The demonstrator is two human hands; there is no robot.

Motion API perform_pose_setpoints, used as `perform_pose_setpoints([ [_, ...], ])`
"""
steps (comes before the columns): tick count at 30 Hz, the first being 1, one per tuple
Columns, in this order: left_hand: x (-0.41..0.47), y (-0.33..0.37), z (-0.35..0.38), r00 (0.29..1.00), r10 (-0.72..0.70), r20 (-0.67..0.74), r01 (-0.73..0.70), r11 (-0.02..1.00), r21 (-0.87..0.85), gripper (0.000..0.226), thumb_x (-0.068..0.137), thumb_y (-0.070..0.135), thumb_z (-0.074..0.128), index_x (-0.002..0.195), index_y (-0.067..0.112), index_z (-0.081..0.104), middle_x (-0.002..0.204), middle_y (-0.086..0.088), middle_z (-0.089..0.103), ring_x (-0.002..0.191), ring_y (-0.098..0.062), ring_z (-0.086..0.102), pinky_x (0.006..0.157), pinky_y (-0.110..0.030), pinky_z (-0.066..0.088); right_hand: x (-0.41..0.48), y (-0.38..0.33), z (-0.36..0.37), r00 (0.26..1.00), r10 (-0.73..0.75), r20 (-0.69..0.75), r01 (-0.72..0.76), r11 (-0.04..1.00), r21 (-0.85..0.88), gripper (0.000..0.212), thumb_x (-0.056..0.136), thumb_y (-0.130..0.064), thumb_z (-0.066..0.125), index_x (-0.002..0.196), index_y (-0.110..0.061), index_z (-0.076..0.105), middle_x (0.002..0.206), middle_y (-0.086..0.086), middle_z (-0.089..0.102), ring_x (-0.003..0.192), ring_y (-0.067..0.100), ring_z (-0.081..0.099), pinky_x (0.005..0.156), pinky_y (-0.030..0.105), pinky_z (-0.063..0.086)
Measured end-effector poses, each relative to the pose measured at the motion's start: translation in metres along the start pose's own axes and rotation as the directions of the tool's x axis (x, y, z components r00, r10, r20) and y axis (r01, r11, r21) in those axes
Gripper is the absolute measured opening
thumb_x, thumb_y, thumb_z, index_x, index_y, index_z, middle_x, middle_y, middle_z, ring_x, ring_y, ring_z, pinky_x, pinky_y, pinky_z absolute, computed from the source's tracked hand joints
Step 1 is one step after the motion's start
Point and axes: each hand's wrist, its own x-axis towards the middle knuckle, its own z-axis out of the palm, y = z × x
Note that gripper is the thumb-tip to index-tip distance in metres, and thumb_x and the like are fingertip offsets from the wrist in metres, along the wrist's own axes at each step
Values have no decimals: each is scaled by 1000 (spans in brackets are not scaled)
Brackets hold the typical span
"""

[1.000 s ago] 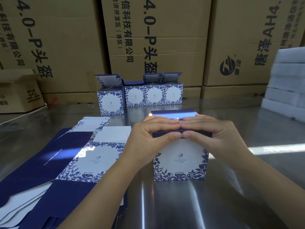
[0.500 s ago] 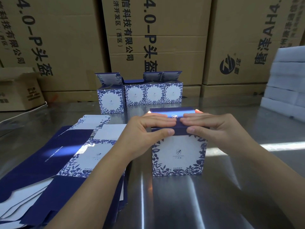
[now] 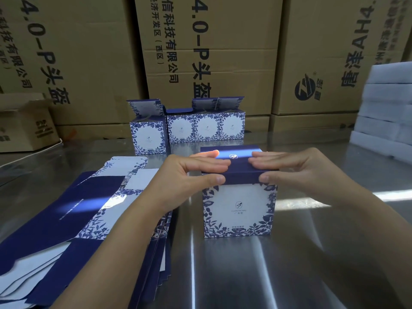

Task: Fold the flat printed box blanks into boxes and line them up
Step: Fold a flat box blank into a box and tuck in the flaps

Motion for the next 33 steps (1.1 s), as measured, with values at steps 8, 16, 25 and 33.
perform_pose_setpoints([
  [8, 0, 0, -3, 1000, -27, 12, 28, 999, -27, 24, 62, 17, 73, 86, 15, 75, 95, 11, 73, 112, 4, 57, 91, -10, 43, -1, 0, -2, 999, 35, 34, -37, 998, 57, 30, 63, -18, 71, 93, -24, 74, 96, -23, 70, 110, -11, 56, 85, 1, 40],
  [16, -1, 1, -2, 1000, -7, -4, 7, 1000, 25, 21, 64, 19, 73, 85, 19, 75, 95, 11, 74, 111, 2, 58, 91, -12, 44, -2, 3, -1, 999, 11, 43, -12, 999, 35, 28, 68, -22, 69, 95, -26, 74, 101, -23, 70, 114, -10, 54, 89, 2, 38],
  [25, -1, 6, 15, 993, 59, -103, -41, 985, 170, 22, 62, 34, 82, 80, 43, 74, 89, 14, 67, 93, 2, 60, 84, -7, 40, -2, 4, 23, 981, -110, -160, 90, 988, -128, 21, 64, -37, 73, 85, -34, 74, 95, -16, 71, 100, -3, 61, 85, 9, 43],
  [33, -1, 6, 29, 973, 108, -202, -62, 973, 222, 25, 72, 15, 79, 79, 39, 72, 80, 16, 59, 83, 1, 58, 81, -11, 42, -1, 5, 43, 937, -204, -284, 167, 975, -149, 14, 70, -28, 71, 83, -22, 74, 89, -5, 67, 92, 9, 61, 87, 18, 43],
])
